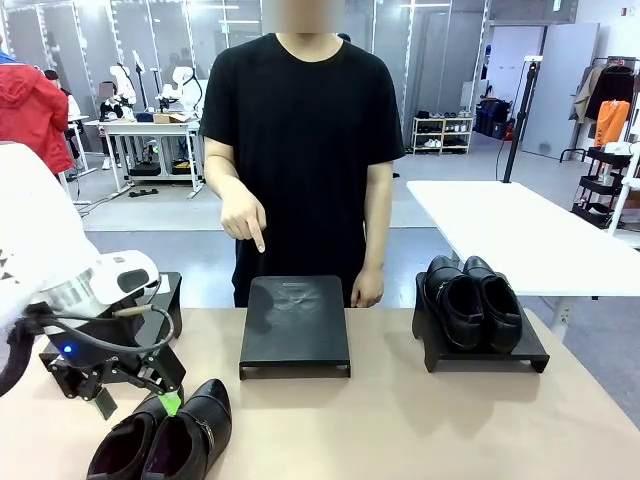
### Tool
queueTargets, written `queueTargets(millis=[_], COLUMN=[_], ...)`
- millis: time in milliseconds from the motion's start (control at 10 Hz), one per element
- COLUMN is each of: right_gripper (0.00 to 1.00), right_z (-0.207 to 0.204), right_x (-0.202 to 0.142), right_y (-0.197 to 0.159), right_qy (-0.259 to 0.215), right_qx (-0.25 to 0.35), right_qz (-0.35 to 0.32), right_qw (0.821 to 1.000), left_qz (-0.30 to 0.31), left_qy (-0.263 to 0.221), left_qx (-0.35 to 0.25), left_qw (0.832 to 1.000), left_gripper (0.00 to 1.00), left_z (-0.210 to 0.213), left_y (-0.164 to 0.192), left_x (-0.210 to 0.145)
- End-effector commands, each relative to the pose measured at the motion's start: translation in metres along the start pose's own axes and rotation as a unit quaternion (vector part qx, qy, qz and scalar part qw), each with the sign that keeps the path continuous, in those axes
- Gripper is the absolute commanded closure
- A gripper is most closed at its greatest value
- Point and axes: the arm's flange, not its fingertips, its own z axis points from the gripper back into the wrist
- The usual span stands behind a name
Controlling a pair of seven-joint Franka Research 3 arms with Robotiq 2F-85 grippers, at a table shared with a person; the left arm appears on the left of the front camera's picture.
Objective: Place the shoes on the stand as instructed by the person.
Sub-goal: Pick up another pair of Shoes and place it on the Shoes Stand indicated by the person.
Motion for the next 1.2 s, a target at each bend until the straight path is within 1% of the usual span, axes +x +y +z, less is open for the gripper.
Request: queueTargets(millis=[0, 300, 600, 1000, 1100], right_gripper=[0.0, 0.0, 0.0, 0.0, 0.0], right_z=[0.001, 0.001, 0.001, 0.001, 0.001], right_x=[-0.003, -0.003, -0.003, -0.003, -0.003], right_y=[0.0, 0.0, 0.0, 0.0, 0.0], right_qy=[0.004, 0.004, 0.004, 0.004, 0.004], right_qx=[0.004, 0.004, 0.004, 0.004, 0.004], right_qz=[0.003, 0.003, 0.003, 0.003, 0.003], right_qw=[1.0, 1.0, 1.0, 1.0, 1.0], left_qz=[0.019, 0.01, 0.01, 0.021, 0.024], left_qy=[-0.01, 0.016, 0.051, 0.051, 0.052], left_qx=[0.02, 0.029, 0.032, 0.046, 0.041], left_qw=[1.0, 0.999, 0.998, 0.997, 0.997], left_gripper=[0.0, 0.0, 0.0, 0.0, 0.0], left_z=[-0.035, -0.055, -0.079, -0.098, -0.102], left_y=[0.015, 0.016, 0.02, 0.034, 0.036], left_x=[-0.015, -0.014, -0.015, -0.015, -0.014])
